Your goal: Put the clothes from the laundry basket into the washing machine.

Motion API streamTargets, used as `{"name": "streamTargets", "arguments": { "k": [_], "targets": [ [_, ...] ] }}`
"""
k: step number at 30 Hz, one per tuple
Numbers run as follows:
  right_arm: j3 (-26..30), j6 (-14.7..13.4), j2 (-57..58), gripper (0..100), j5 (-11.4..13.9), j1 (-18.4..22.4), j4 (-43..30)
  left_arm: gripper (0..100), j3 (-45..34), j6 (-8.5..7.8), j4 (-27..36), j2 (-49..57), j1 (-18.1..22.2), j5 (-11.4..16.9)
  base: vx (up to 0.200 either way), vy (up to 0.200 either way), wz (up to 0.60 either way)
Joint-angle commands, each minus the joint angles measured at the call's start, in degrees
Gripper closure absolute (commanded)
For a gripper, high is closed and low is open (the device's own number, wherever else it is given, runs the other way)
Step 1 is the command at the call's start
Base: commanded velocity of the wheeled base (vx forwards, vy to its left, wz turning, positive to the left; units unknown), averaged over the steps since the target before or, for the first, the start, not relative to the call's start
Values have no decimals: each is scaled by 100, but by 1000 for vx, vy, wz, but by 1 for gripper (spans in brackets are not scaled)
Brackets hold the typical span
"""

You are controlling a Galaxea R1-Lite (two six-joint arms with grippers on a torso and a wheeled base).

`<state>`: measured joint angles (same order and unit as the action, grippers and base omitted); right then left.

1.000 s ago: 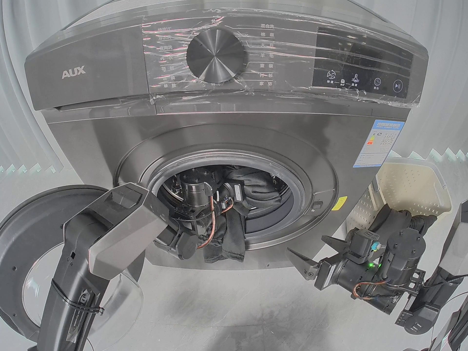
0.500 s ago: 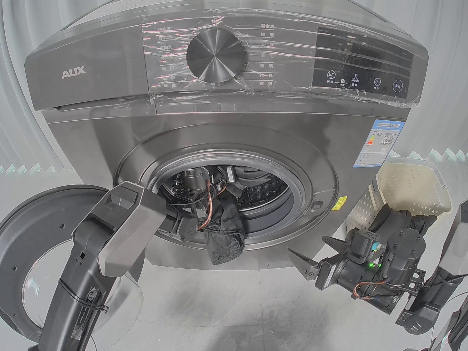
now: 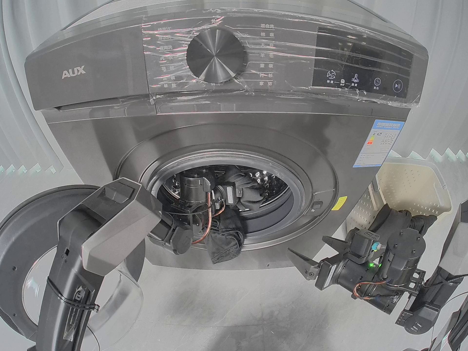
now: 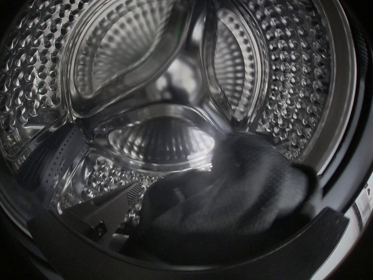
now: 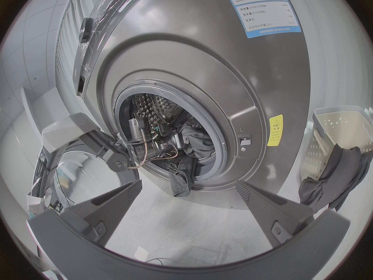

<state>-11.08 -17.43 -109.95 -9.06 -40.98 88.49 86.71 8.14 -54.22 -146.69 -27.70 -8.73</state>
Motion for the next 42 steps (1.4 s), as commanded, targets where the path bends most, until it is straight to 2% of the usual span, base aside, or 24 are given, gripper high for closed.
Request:
{"name": "streamTargets", "arguments": {
  "k": [1, 10, 13, 15, 19, 25, 26, 33, 39, 42],
  "targets": [
    [1, 3, -9, 0, 0, -15, 1, 0, -770, -23, 219, 703, -148, 38, 0, 0, 0],
    [-8, 3, -27, 0, 0, -50, 1, 0, -1517, -138, 351, 923, -245, 258, 0, 0, 0],
    [-8, 3, -53, 0, -8, -50, 1, 0, -1605, -173, 342, 905, -245, 258, 0, 0, 0],
    [-8, 3, -62, 0, -8, -41, 1, 0, -1781, -296, 351, 879, -236, 258, 0, 0, 0],
    [-8, 3, -62, 0, -8, -50, 1, 0, -1948, -401, 351, 809, -236, 266, 0, 0, 0],
    [-8, 3, -62, 0, -8, -50, 1, 0, -2000, -463, 342, 624, -245, 266, 0, 0, 0],
    [-8, 3, -62, 0, -8, -50, 1, 100, -1991, -463, 342, 606, -245, 266, 0, 0, 0],
    [-8, 3, -62, 0, -8, -50, 1, 100, -1877, -436, 290, 483, -263, 266, 0, 0, 0],
    [-8, 3, -71, 0, -8, -59, 1, 100, -1209, -366, 87, 396, -263, 179, 0, 0, 0],
    [-8, 3, -71, 0, -8, -59, 1, 100, -638, -331, -27, 264, -245, 12, 0, 0, 0]
  ]
}}
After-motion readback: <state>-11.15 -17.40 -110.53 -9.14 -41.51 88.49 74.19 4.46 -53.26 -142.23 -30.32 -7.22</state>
